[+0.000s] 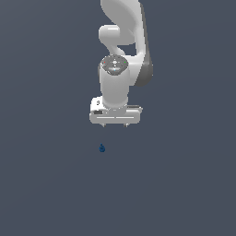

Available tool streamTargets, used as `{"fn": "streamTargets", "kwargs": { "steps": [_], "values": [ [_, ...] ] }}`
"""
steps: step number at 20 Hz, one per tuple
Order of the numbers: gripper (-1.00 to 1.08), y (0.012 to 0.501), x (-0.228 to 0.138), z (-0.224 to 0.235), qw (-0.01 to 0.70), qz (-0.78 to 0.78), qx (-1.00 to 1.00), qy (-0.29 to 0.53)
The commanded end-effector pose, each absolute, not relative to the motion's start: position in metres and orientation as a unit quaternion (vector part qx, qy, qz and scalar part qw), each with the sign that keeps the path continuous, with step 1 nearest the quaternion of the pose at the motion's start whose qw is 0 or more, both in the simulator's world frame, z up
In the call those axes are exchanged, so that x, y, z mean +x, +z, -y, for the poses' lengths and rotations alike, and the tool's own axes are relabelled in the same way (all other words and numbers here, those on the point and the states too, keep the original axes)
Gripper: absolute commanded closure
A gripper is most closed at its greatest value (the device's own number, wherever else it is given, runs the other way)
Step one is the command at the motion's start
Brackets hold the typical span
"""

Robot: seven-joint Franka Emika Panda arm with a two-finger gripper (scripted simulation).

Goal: Pick up the object and move it to a goal position.

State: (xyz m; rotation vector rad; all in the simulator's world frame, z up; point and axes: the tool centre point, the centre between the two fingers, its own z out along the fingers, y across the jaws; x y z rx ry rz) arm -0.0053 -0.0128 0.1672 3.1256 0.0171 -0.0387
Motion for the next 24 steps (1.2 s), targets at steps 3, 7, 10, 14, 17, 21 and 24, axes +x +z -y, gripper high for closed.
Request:
{"fn": "streamTargets", "kwargs": {
  "steps": [3, 7, 10, 14, 17, 21, 24],
  "values": [
    [-0.92, 0.161, -0.001, 0.019, 0.007, -0.015, 1.0, -0.012],
    [-0.92, 0.15, 0.007, 0.03, 0.006, -0.032, 0.999, -0.01],
    [-0.92, 0.138, 0.015, 0.041, 0.005, -0.048, 0.999, -0.008],
    [-0.92, 0.12, 0.025, 0.058, 0.003, -0.073, 0.997, -0.005],
    [-0.92, 0.109, 0.03, 0.069, 0.002, -0.088, 0.996, -0.003],
    [-0.92, 0.098, 0.035, 0.079, 0.001, -0.102, 0.995, -0.001],
    [-0.92, 0.094, 0.036, 0.083, 0.0, -0.108, 0.994, 0.0]
  ]
}}
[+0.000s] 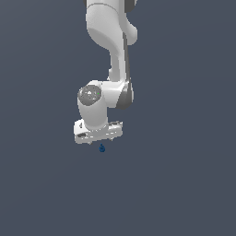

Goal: Pick up the object and move it to a goal position.

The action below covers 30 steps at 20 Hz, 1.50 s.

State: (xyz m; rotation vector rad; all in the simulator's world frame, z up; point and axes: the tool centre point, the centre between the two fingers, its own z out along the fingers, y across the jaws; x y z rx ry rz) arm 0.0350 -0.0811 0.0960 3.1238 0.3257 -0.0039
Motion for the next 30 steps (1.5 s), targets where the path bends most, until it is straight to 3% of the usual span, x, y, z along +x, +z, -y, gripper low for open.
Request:
{"fn": "streamTargets", "kwargs": {
  "steps": [1, 21, 22, 30],
  "values": [
    [-0.92, 0.093, 0.037, 0.084, 0.0, -0.109, 0.994, 0.0],
    [-0.92, 0.042, 0.037, 0.084, 0.0, -0.109, 0.994, 0.0],
    [1.08, 0.042, 0.037, 0.084, 0.0, -0.109, 0.994, 0.0],
    [1.08, 0.042, 0.037, 0.084, 0.0, -0.109, 0.994, 0.0]
  ]
}}
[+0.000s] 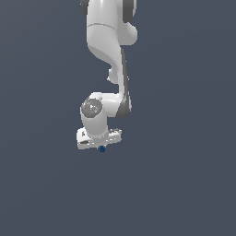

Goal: Pick up the object and move it to a goal position.

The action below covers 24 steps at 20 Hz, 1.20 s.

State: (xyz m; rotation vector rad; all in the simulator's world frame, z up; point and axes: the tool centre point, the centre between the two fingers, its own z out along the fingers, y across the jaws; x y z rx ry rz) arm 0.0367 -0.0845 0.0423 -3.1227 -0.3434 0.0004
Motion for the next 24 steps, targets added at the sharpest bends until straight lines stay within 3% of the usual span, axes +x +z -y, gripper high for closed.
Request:
{"fn": "streamTargets", "kwargs": {
  "steps": [1, 13, 24],
  "values": [
    [1.08, 0.042, 0.037, 0.084, 0.0, 0.109, -0.994, 0.0],
    [1.08, 0.067, 0.027, 0.065, 0.0, 0.109, -0.994, 0.0],
    [1.08, 0.146, -0.003, 0.003, -0.001, 0.11, -0.994, 0.0]
  ]
}}
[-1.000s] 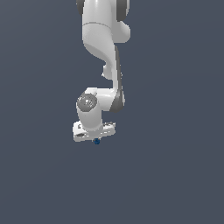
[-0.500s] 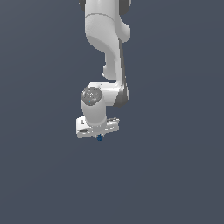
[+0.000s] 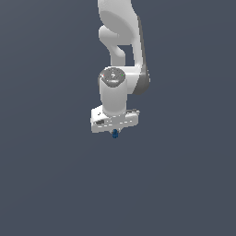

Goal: Pick up the object and move it to a goal position.

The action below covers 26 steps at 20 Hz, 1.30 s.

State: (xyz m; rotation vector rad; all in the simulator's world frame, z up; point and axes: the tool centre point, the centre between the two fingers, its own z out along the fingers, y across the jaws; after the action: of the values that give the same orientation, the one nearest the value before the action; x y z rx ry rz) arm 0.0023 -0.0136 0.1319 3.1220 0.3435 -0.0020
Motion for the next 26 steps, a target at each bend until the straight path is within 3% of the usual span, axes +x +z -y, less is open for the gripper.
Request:
{"fn": "streamTargets", "kwargs": {
  "steps": [1, 26],
  "values": [
    [1.08, 0.155, -0.006, -0.005, 0.001, -0.11, 0.994, 0.0],
    [1.08, 0.396, -0.09, -0.192, 0.001, -0.11, 0.994, 0.0]
  ]
}}
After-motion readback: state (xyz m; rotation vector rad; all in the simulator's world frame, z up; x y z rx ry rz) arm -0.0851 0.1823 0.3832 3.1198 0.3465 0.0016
